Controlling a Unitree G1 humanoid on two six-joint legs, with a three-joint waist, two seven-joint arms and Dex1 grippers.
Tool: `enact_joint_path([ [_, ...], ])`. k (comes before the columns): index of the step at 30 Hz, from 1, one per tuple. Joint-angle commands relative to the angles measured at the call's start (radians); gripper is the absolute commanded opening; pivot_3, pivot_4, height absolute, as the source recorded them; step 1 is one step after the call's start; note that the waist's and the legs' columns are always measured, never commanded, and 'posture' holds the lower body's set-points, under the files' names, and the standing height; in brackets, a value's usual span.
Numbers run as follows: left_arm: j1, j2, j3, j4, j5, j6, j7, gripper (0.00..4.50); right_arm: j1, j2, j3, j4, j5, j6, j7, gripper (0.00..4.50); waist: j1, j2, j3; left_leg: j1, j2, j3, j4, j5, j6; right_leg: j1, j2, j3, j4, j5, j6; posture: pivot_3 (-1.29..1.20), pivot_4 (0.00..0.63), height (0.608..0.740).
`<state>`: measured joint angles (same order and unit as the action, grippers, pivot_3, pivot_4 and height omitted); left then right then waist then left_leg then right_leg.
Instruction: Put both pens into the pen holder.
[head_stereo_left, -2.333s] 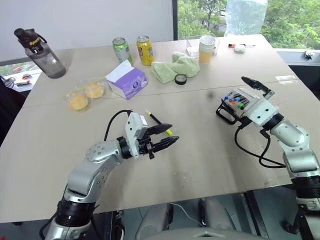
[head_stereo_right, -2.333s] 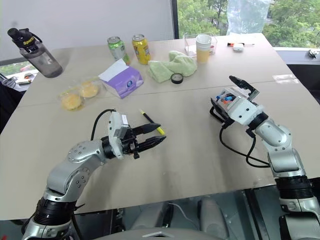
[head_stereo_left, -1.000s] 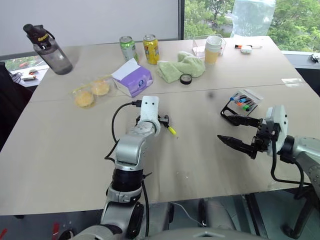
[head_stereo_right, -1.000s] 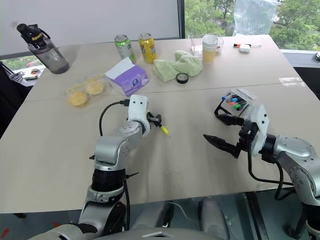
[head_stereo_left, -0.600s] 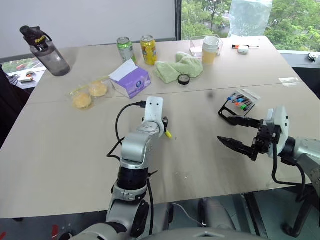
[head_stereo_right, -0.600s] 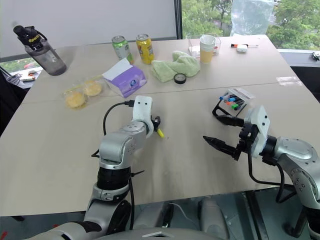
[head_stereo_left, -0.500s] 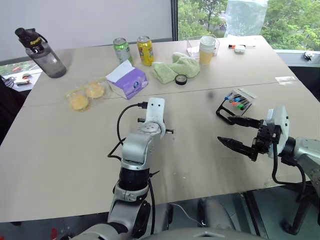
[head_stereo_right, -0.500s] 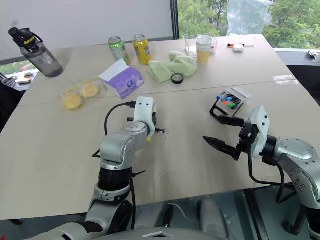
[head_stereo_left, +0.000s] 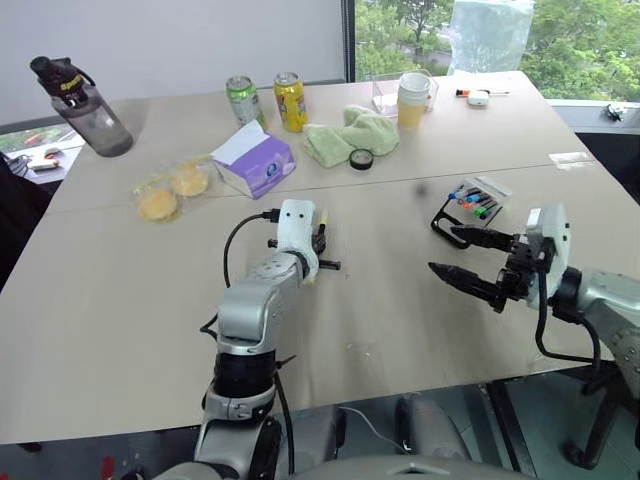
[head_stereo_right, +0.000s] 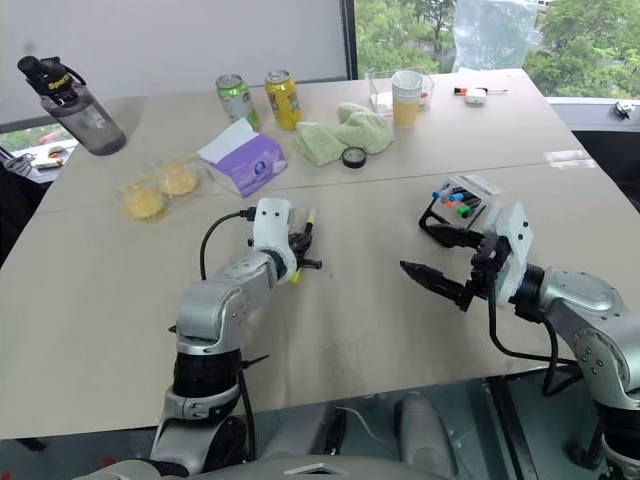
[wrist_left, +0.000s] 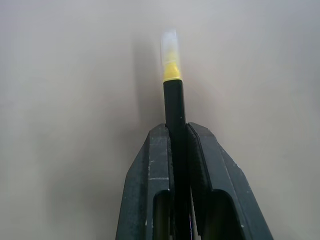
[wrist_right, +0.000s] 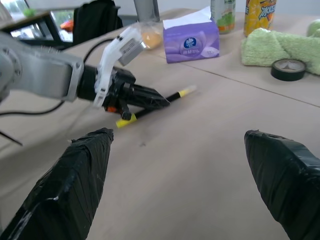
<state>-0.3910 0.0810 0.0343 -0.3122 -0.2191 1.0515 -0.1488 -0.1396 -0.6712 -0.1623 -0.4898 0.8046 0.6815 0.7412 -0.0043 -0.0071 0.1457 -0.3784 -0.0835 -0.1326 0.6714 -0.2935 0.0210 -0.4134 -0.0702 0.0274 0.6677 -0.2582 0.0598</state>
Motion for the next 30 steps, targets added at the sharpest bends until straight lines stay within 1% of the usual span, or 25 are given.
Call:
enact_joint_path([
  [1, 0.025, 0.01, 0.014, -0.113, -0.156, -0.068, -0.176, 0.01, -0.048, 0.027, -0.003, -0.03, 0.086, 0.087, -0.077, 4.5, 0.002, 0.0, 0.0, -0.001, 0.0, 0.0, 0.0, 0.0, 0.0, 0.0, 0.0, 0.0, 0.0, 0.0, 0.0, 0.0, 0.15, 0.74],
  [3, 0.05, 0.046, -0.004, -0.148, -0.211, -0.096, -0.264, 0.01, -0.07, 0.044, -0.015, -0.038, 0.15, 0.142, -0.117, 4.5, 0.006, 0.0, 0.0, -0.001, 0.0, -0.001, 0.0, 0.0, 0.0, -0.001, 0.0, 0.0, -0.001, 0.0, 0.0, 0.0, 0.15, 0.74],
  [5, 0.062, 0.06, -0.005, -0.185, -0.277, -0.107, -0.327, 0.01, -0.106, 0.06, -0.03, -0.024, 0.23, 0.216, -0.188, 4.5, 0.009, 0.0, 0.0, -0.002, 0.0, -0.002, 0.0, 0.0, 0.0, 0.0, 0.0, 0.0, -0.002, 0.0, 0.0, 0.0, 0.15, 0.74],
  [9, 0.079, 0.071, -0.008, -0.232, -0.391, -0.112, -0.4, 0.01, -0.169, 0.081, -0.04, 0.001, 0.35, 0.31, -0.296, 4.5, 0.013, 0.0, 0.0, -0.002, 0.0, -0.002, 0.0, 0.0, 0.0, 0.0, 0.0, 0.0, -0.002, 0.0, 0.0, 0.0, 0.15, 0.74],
  [13, 0.095, 0.093, -0.026, -0.265, -0.472, -0.106, -0.442, 0.01, -0.212, 0.104, -0.026, 0.017, 0.422, 0.36, -0.381, 4.5, 0.015, 0.0, 0.0, -0.002, 0.0, -0.002, 0.0, 0.0, 0.0, 0.0, 0.0, 0.0, -0.002, 0.0, 0.0, 0.0, 0.15, 0.74],
  [14, 0.096, 0.1, -0.035, -0.271, -0.481, -0.108, -0.446, 0.01, -0.222, 0.113, -0.014, 0.024, 0.422, 0.365, -0.393, 4.5, 0.015, 0.0, 0.0, -0.002, 0.0, -0.002, 0.0, 0.0, 0.0, 0.0, 0.0, 0.0, -0.002, 0.0, 0.0, 0.0, 0.15, 0.74],
  [17, 0.091, 0.119, -0.053, -0.273, -0.492, -0.118, -0.439, 0.01, -0.259, 0.163, -0.015, 0.048, 0.507, 0.373, -0.446, 4.5, 0.013, 0.0, 0.0, -0.001, 0.0, -0.002, -0.001, 0.0, 0.0, 0.0, 0.0, 0.0, -0.003, 0.0, 0.0, 0.0, 0.15, 0.74],
  [20, 0.088, 0.136, -0.059, -0.27, -0.505, -0.127, -0.437, 0.01, -0.275, 0.179, -0.02, 0.053, 0.546, 0.374, -0.479, 4.5, 0.014, 0.0, 0.0, -0.001, 0.0, -0.002, -0.001, 0.0, 0.0, 0.0, 0.0, 0.0, -0.002, 0.0, 0.0, 0.0, 0.15, 0.74],
  [21, 0.087, 0.142, -0.061, -0.267, -0.507, -0.129, -0.436, 0.0, -0.273, 0.177, -0.016, 0.05, 0.551, 0.375, -0.479, 3.96, 0.014, 0.0, 0.0, -0.001, 0.0, -0.002, -0.001, 0.0, 0.0, 0.0, 0.0, 0.0, -0.003, 0.0, 0.0, 0.0, 0.15, 0.74],
  [23, 0.084, 0.153, -0.065, -0.262, -0.508, -0.136, -0.433, 0.0, -0.267, 0.168, -0.005, 0.04, 0.555, 0.379, -0.472, 3.21, 0.014, 0.0, 0.0, -0.002, 0.0, -0.002, -0.001, 0.0, 0.0, 0.0, 0.0, -0.001, -0.003, 0.0, 0.0, 0.0, 0.15, 0.74],
  [26, 0.082, 0.162, -0.069, -0.256, -0.512, -0.146, -0.429, 0.0, -0.254, 0.156, 0.012, 0.024, 0.557, 0.384, -0.464, 1.77, 0.015, 0.0, 0.0, -0.002, 0.0, -0.002, -0.001, 0.0, 0.0, 0.0, 0.0, -0.002, -0.003, 0.0, 0.0, 0.0, 0.15, 0.74],
  [27, 0.082, 0.162, -0.069, -0.254, -0.514, -0.148, -0.427, 0.0, -0.251, 0.154, 0.015, 0.021, 0.558, 0.384, -0.462, 1.45, 0.015, 0.0, 0.0, -0.002, 0.0, -0.002, -0.001, 0.0, 0.0, 0.0, 0.0, -0.002, -0.003, 0.0, 0.0, 0.0, 0.15, 0.74],
  [28, 0.082, 0.162, -0.069, -0.252, -0.521, -0.148, -0.427, 0.0, -0.249, 0.152, 0.017, 0.02, 0.557, 0.382, -0.464, 0.82, 0.015, 0.0, 0.0, -0.002, 0.0, -0.002, -0.001, 0.0, 0.0, 0.0, 0.0, -0.002, -0.003, 0.0, 0.0, 0.0, 0.15, 0.74],
  [29, 0.083, 0.161, -0.068, -0.25, -0.529, -0.145, -0.426, 0.0, -0.248, 0.152, 0.018, 0.019, 0.556, 0.378, -0.465, 0.5, 0.014, 0.0, 0.0, -0.001, 0.0, -0.002, -0.001, 0.0, 0.0, 0.0, 0.0, -0.002, -0.003, 0.0, 0.0, 0.0, 0.15, 0.74],
  [30, 0.085, 0.157, -0.062, -0.247, -0.543, -0.138, -0.419, 0.47, -0.248, 0.152, 0.017, 0.018, 0.553, 0.372, -0.467, 0.19, 0.013, 0.0, 0.0, -0.002, 0.0, -0.002, -0.001, 0.0, 0.0, 0.0, 0.0, -0.002, -0.003, 0.0, 0.0, 0.0, 0.15, 0.74],
])
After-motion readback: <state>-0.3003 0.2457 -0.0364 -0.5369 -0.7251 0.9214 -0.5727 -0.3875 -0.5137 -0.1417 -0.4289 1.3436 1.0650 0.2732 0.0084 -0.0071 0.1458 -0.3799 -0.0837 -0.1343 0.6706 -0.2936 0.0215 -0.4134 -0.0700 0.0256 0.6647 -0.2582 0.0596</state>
